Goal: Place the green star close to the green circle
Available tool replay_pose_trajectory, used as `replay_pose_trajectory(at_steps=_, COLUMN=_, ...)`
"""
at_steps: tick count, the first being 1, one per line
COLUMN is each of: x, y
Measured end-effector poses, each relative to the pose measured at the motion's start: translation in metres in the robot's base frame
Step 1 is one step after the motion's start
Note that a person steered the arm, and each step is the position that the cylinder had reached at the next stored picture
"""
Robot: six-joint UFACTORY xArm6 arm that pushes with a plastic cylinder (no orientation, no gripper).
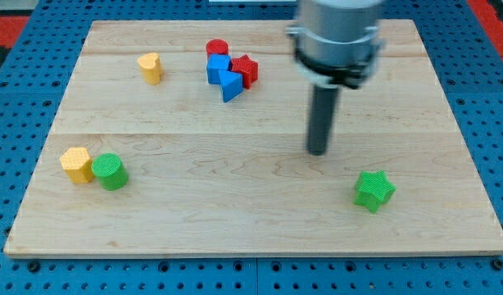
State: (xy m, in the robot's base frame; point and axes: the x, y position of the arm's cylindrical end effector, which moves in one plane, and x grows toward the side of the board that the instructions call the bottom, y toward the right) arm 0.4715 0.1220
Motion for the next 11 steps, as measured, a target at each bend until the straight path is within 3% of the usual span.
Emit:
replay_pose_trajectory(at_steps=1, x=0.053, y=0.075)
replay_pose_trajectory(at_steps=2, x=0.086, y=0.035)
replay_pose_trajectory(at_steps=3, x=0.041, y=-0.016)
replay_pose_trajectory(at_steps=5, x=0.036, y=-0.171)
replay_pose_trajectory(at_steps=6, x=0.035, y=-0.135)
replay_pose_trajectory(at_steps=7, x=0.050, y=-0.153)
replay_pose_trajectory(at_steps=8, x=0.076, y=-0.216)
replay_pose_trajectory(at_steps=10, x=0.121, y=-0.155)
replay_pose_trajectory(at_steps=11, x=0.136, y=-0.238)
